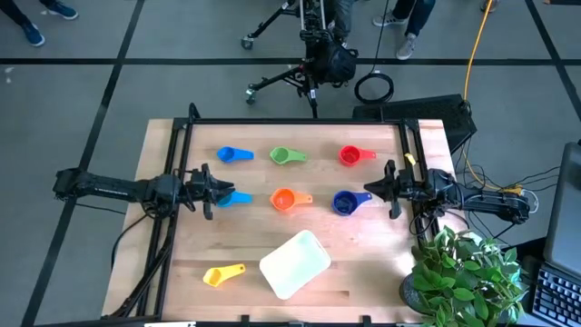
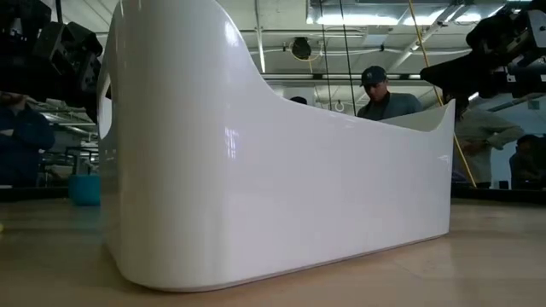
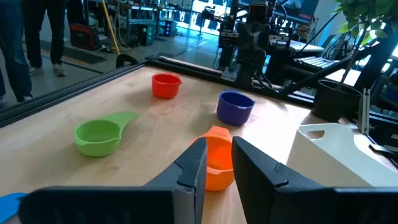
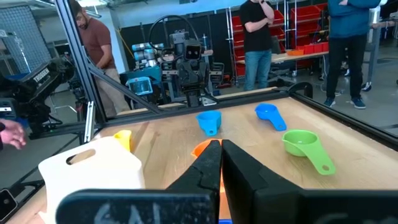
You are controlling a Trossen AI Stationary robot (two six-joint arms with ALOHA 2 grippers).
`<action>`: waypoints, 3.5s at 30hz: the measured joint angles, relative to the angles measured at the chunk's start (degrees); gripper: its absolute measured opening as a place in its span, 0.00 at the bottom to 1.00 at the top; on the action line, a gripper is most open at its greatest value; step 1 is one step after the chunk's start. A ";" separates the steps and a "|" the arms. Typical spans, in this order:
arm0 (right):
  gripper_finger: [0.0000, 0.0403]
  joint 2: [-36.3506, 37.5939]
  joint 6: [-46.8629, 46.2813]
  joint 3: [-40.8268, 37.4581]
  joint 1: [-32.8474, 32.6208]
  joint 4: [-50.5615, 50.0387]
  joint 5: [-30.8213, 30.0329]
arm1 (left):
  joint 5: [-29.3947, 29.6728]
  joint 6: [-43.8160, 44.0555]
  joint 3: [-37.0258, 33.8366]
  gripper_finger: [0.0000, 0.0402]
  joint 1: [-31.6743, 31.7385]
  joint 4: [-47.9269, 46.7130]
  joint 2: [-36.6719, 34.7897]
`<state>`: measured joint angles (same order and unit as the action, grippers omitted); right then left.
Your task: Nest measuring cups in basket
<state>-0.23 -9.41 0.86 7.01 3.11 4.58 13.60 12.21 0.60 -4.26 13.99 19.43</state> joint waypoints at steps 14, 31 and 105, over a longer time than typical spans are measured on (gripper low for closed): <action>0.02 0.02 -0.41 0.00 0.01 2.23 -0.01 | 0.01 -0.40 0.00 0.19 0.00 0.01 0.01; 0.02 0.02 -1.75 0.00 0.02 2.28 -1.34 | -0.58 1.87 0.00 0.19 0.01 -0.14 0.00; 0.27 -5.25 0.02 2.62 0.04 2.21 -10.57 | -11.77 5.96 50.23 0.41 11.91 -24.46 75.85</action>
<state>-5.48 -9.39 3.49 7.05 5.32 -5.99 1.83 18.17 50.83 7.65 -10.47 95.29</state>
